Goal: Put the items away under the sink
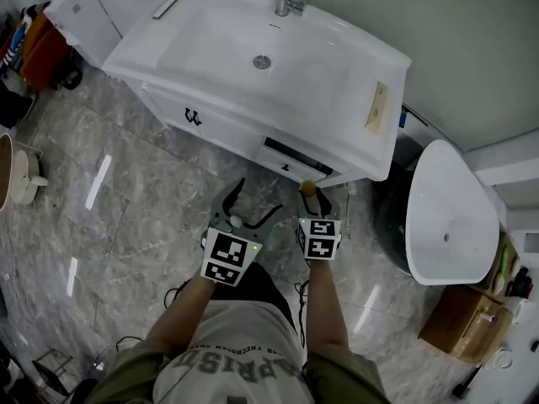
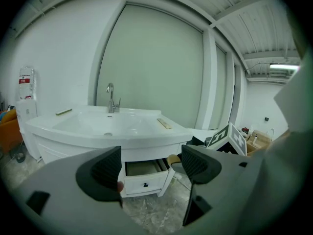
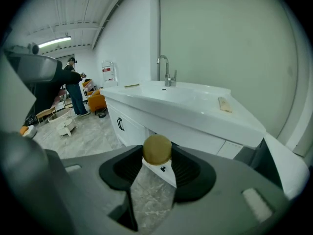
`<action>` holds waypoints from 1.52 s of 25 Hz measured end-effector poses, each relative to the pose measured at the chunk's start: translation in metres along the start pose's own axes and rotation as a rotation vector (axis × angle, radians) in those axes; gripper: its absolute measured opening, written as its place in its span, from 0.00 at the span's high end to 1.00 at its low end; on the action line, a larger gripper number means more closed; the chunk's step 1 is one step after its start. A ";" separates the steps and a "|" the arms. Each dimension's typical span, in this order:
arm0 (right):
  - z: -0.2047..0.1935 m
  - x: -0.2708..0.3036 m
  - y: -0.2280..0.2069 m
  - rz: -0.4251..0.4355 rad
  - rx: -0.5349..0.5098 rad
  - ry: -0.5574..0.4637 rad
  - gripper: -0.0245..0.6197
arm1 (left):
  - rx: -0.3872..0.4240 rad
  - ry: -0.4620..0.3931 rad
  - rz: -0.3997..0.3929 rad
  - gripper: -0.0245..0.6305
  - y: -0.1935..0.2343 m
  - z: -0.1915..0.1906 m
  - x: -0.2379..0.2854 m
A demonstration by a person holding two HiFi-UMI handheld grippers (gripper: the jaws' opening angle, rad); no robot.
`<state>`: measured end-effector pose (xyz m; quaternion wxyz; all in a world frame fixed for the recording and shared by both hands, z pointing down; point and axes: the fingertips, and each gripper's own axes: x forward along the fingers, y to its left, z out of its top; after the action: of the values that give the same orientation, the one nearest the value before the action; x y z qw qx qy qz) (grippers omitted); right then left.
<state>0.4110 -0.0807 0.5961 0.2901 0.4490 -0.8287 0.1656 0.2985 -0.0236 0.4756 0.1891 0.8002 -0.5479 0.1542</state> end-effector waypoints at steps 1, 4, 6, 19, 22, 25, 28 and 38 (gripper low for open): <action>-0.006 0.009 -0.001 -0.003 0.006 -0.002 0.67 | 0.004 0.003 -0.001 0.40 0.005 -0.008 0.006; -0.022 0.036 -0.006 -0.015 0.024 -0.014 0.67 | 0.018 0.006 -0.008 0.40 0.018 -0.031 0.025; -0.027 0.056 -0.008 -0.019 0.041 -0.035 0.67 | 0.021 0.000 -0.012 0.40 0.028 -0.046 0.039; -0.081 0.167 -0.048 -0.076 0.049 -0.100 0.67 | 0.046 -0.018 -0.035 0.40 0.075 -0.142 0.123; -0.081 0.182 -0.053 -0.078 0.044 -0.111 0.67 | 0.049 -0.023 -0.039 0.40 0.081 -0.150 0.135; -0.078 0.193 -0.058 -0.081 0.028 -0.119 0.67 | 0.050 -0.025 -0.046 0.40 0.083 -0.156 0.146; -0.076 0.206 -0.061 -0.078 0.005 -0.121 0.67 | 0.056 -0.029 -0.055 0.40 0.086 -0.159 0.158; -0.069 0.237 -0.073 -0.086 -0.075 -0.124 0.67 | 0.090 -0.069 -0.089 0.40 0.088 -0.167 0.194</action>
<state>0.3936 -0.2376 0.7998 0.2617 0.4823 -0.8307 0.0936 0.2773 -0.1325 0.7225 0.1407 0.8362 -0.5105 0.1427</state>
